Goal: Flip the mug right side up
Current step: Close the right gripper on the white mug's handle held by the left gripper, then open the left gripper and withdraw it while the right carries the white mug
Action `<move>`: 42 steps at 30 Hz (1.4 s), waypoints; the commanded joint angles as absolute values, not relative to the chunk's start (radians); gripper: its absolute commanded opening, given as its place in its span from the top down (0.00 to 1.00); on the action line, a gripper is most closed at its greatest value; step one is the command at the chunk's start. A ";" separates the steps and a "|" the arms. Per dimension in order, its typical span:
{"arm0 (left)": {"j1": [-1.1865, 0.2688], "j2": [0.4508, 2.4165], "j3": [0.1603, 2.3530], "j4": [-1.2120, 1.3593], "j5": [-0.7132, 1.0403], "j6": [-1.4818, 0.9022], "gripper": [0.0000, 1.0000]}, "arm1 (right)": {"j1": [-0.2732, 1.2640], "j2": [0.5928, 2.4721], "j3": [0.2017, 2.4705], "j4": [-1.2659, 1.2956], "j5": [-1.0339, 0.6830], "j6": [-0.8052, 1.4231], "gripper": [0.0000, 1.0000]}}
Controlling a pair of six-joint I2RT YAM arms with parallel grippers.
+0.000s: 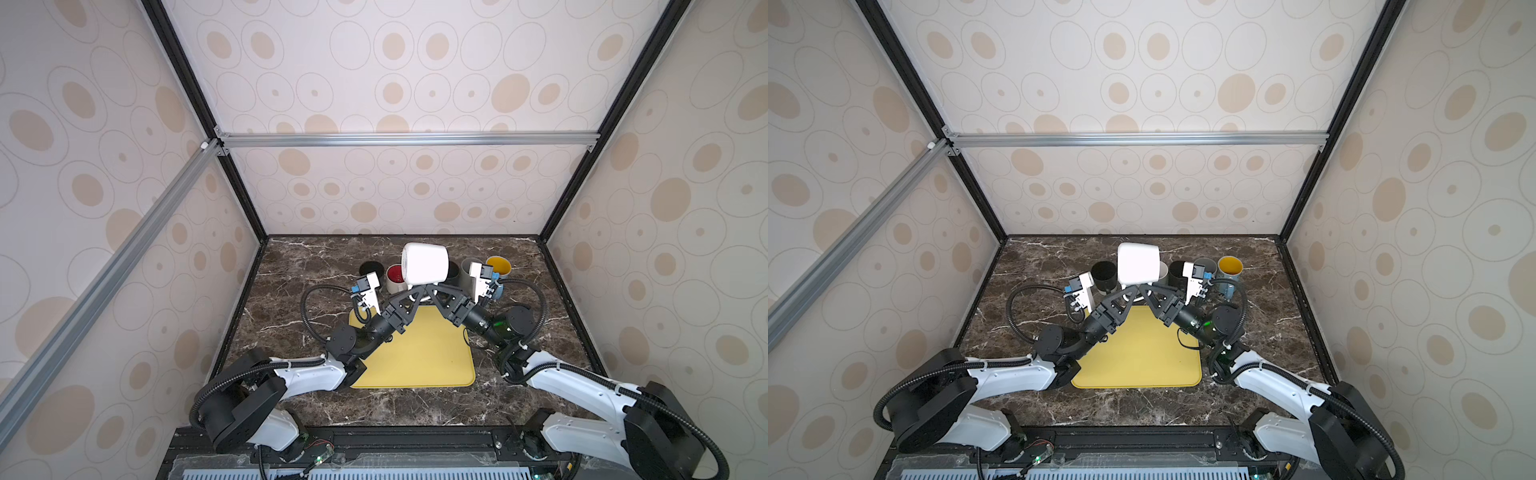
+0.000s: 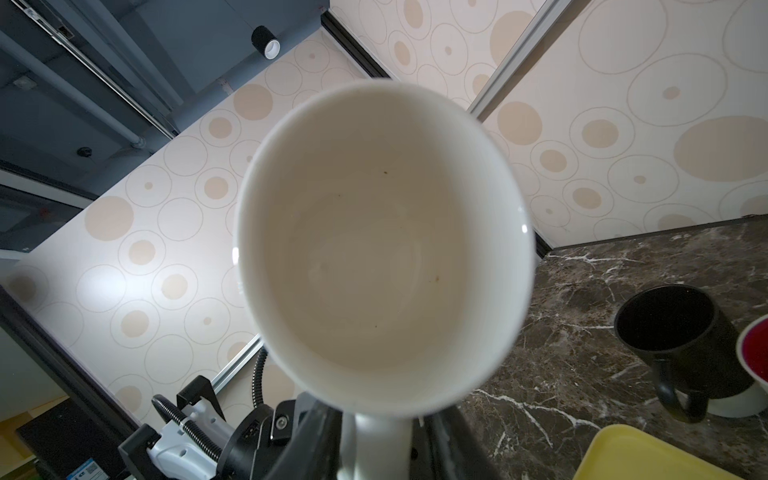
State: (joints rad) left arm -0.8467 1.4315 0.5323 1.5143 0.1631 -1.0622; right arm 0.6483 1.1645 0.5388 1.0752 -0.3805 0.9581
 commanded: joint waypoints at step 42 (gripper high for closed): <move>-0.827 0.743 0.621 -0.074 -0.604 -0.653 0.00 | 0.723 1.310 1.086 0.171 -0.293 0.670 1.00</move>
